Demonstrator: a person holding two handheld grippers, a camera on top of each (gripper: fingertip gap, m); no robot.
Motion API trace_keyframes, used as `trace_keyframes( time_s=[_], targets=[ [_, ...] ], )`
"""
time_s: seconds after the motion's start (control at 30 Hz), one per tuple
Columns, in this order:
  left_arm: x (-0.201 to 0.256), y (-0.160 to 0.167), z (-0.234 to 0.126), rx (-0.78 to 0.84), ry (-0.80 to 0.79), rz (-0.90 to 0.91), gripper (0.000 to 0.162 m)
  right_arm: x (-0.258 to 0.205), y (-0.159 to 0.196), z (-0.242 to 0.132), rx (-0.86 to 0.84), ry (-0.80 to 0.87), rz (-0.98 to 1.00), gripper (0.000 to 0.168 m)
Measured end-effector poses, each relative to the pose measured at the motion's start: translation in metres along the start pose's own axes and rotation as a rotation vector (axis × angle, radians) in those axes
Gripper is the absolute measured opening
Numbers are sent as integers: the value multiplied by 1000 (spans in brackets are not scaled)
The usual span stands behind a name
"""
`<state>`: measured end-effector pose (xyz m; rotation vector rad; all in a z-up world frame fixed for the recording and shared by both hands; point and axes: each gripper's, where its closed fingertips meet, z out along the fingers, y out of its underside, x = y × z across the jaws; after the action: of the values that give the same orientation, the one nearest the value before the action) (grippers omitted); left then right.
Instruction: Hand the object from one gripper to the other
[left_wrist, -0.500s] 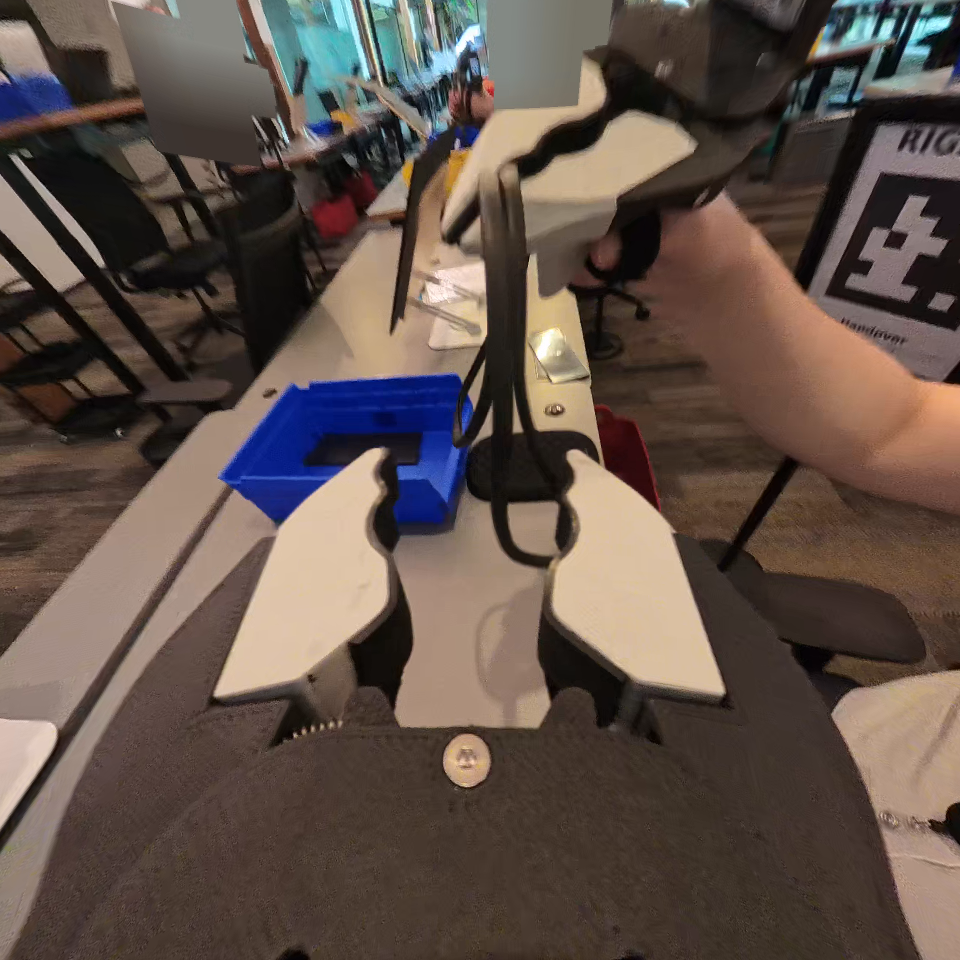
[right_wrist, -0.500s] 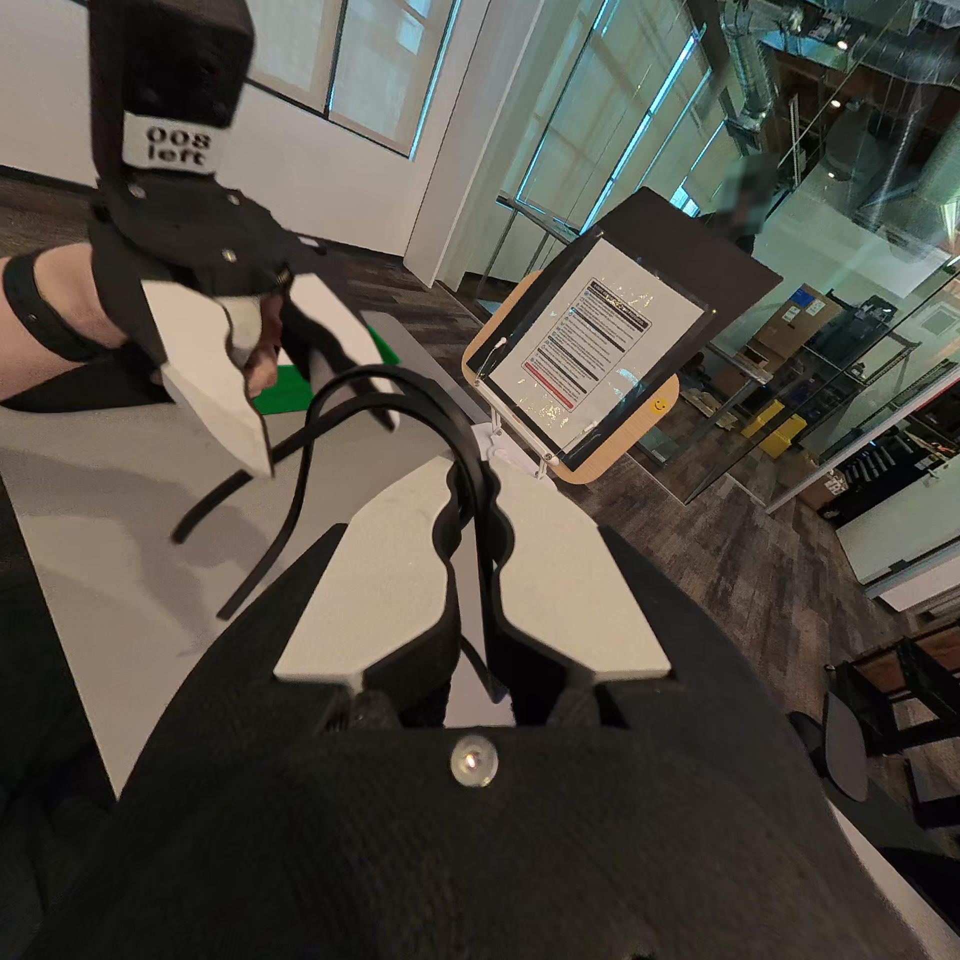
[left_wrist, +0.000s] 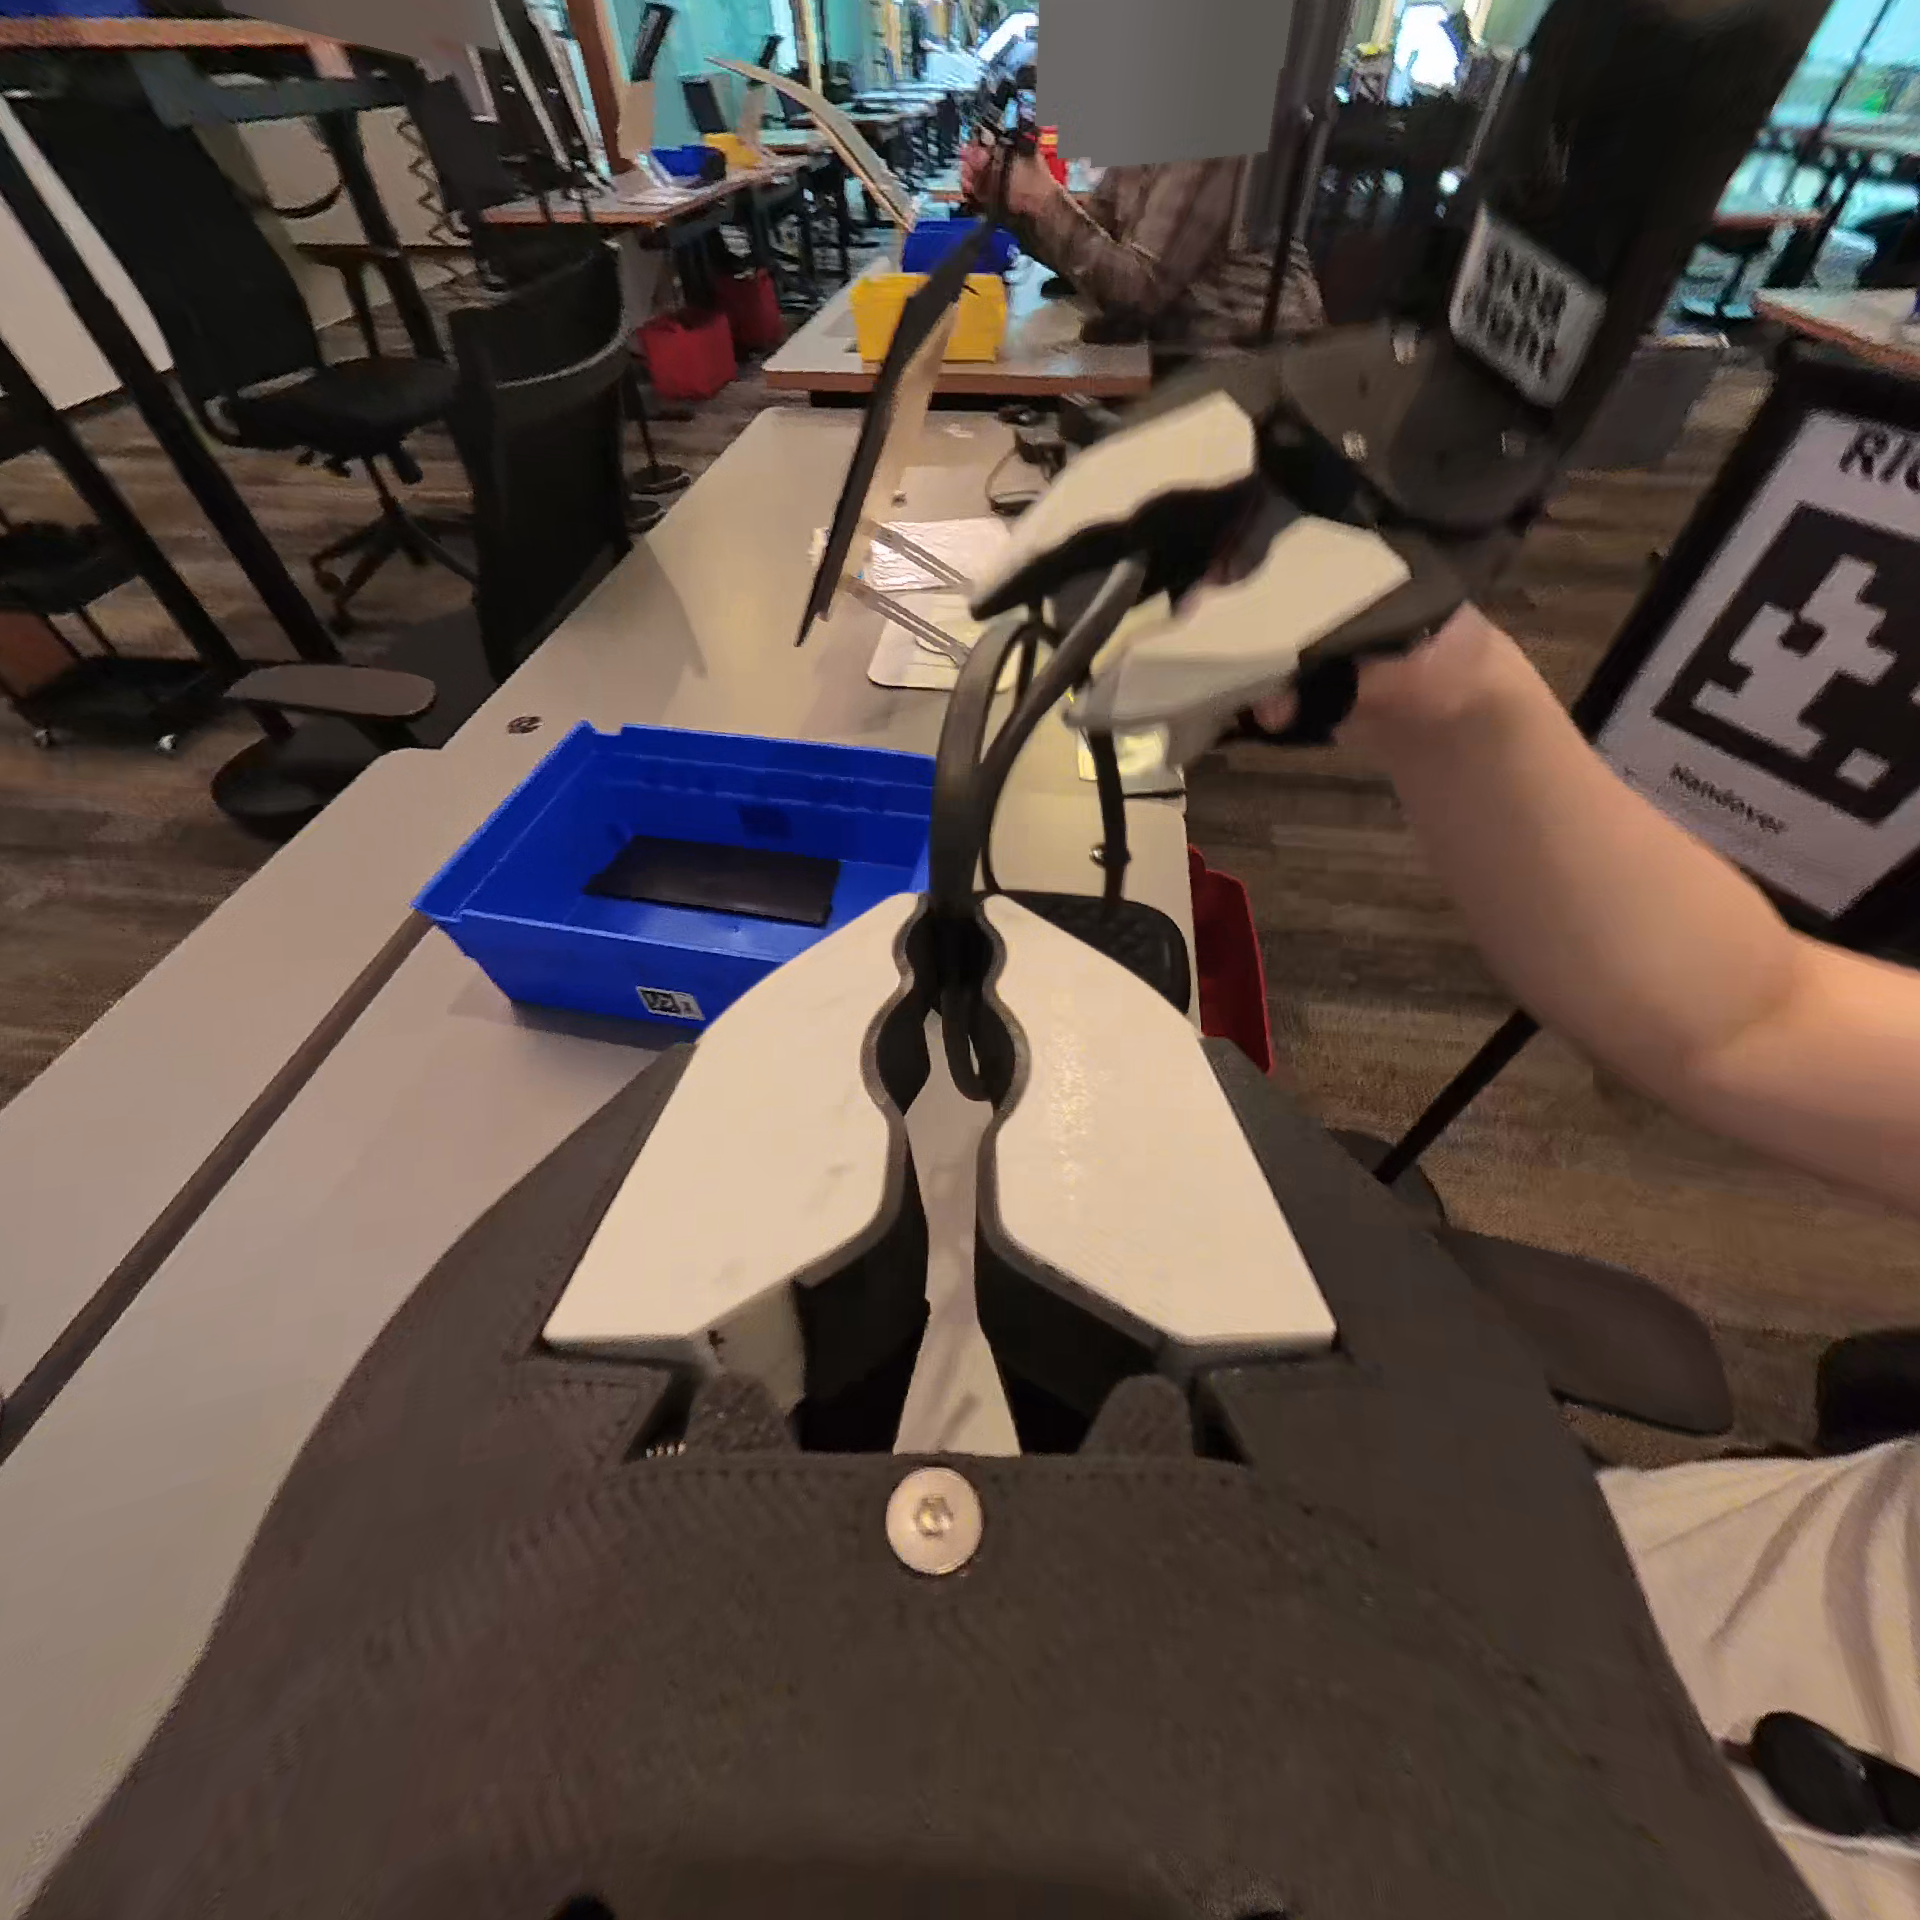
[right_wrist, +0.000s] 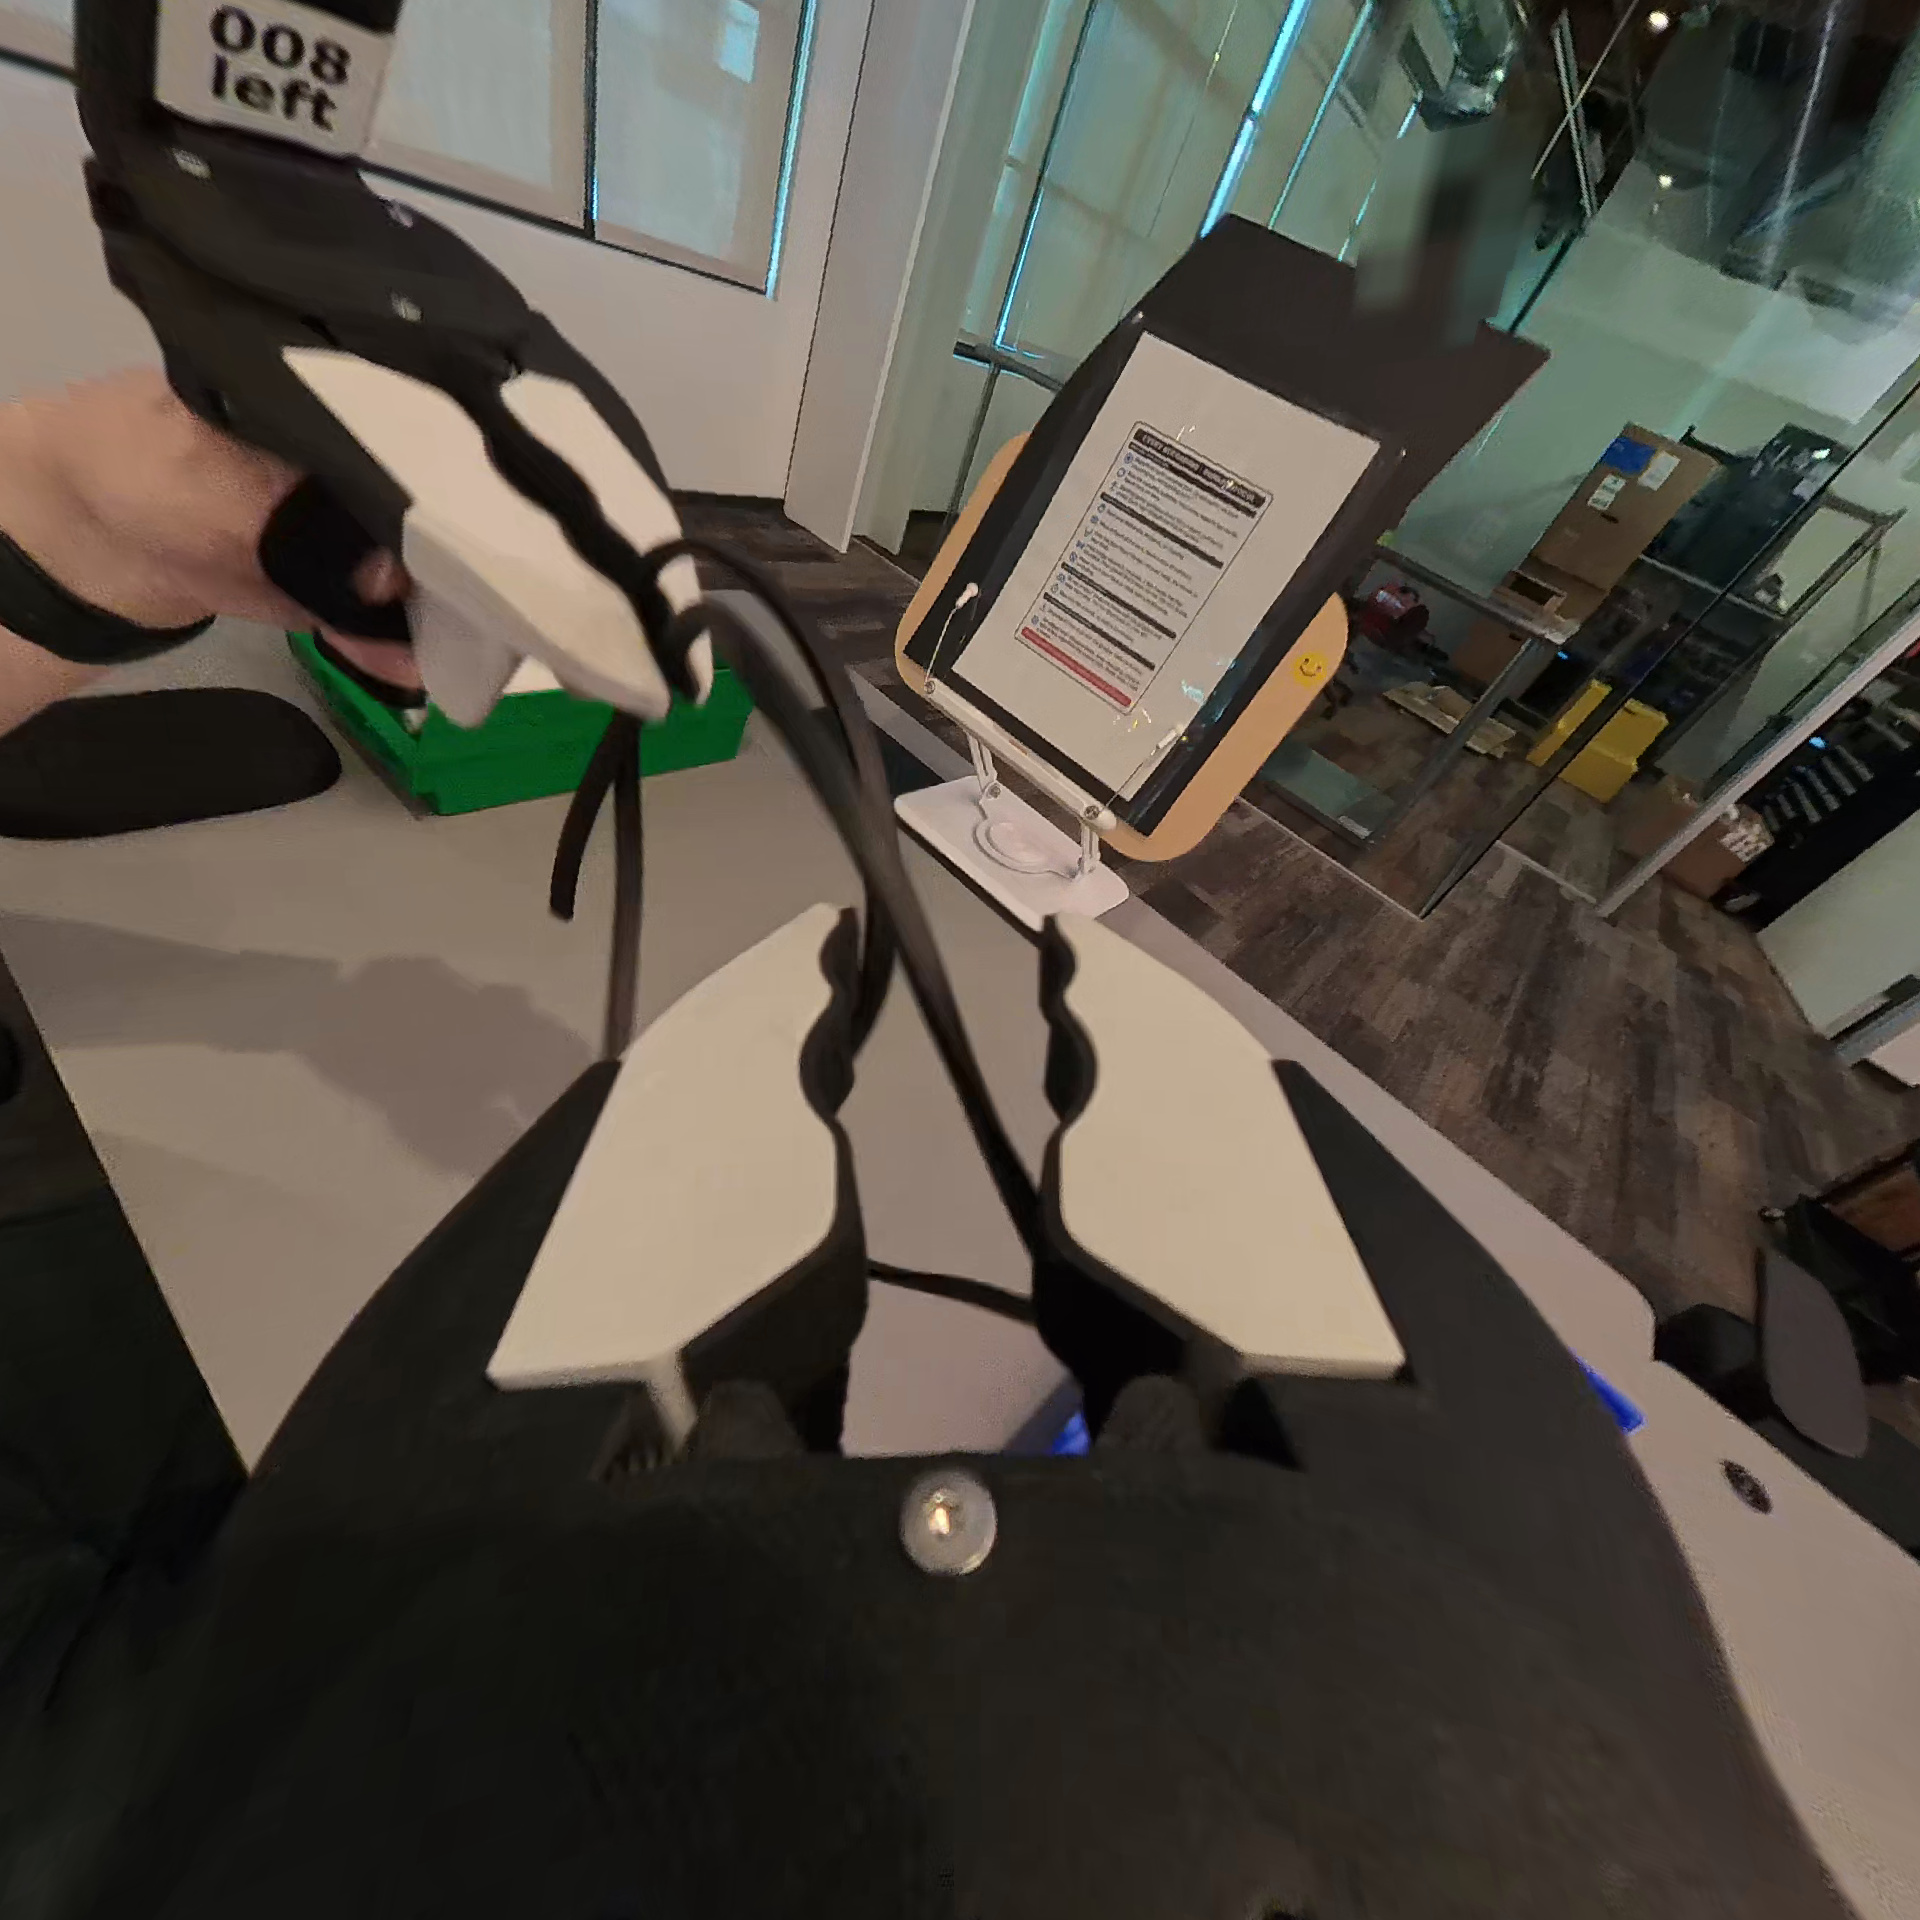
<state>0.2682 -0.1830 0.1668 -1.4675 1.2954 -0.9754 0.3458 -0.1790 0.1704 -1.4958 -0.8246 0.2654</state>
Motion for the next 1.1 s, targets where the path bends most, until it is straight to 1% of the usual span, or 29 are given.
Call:
trace_keyframes(
  time_s=[0.07,0.2,0.23,0.27,0.33,0.4,0.5,0.57,0.67,0.77,0.8,0.83,0.87,0.9,0.93,1.07,1.1],
  targets=[
    [-13,-9,-8,16,-50,-29,4,3,4,-3,42,55,35,41],
    [-33,-24,-30,59,-180,-16,4,-8,-13,-27,268,221,29,40],
    [-36,-26,-35,61,-207,-5,4,-20,-17,-30,318,218,26,38],
    [-38,-29,-39,63,-231,8,4,-36,-20,-29,345,179,22,37],
    [-43,-31,-45,59,-282,7,4,-71,-22,-14,340,74,21,34],
    [-43,-31,-46,42,-307,-5,4,-96,-25,5,320,10,21,34],
    [-42,-23,-41,-17,-337,-31,4,-109,-36,34,318,-12,35,34],
    [-41,-18,-37,-42,-352,-32,4,-104,-38,53,291,17,47,35],
    [-37,-15,-30,-50,-340,-63,4,-88,-34,81,240,76,61,41],
    [-34,-13,-24,-54,-309,-92,4,-75,-23,99,184,96,90,40],
    [-32,-14,-22,-46,-288,-103,4,-72,-20,103,176,83,110,39],
    [-31,-13,-20,-44,-269,-118,4,-74,-19,105,174,44,133,34],
    [-31,-13,-19,-39,-259,-131,4,-77,-20,105,180,-11,156,27],
    [-32,-13,-18,-29,-249,-139,4,-81,-21,104,187,-59,178,13],
    [-31,-14,-17,-18,-223,-151,3,-82,-21,102,180,-90,192,10],
    [-20,-18,-16,65,-63,-241,5,-81,-18,88,120,-138,166,8],
    [-18,-19,-19,85,-39,-248,11,-80,-17,82,94,-154,159,7]
  ],
)
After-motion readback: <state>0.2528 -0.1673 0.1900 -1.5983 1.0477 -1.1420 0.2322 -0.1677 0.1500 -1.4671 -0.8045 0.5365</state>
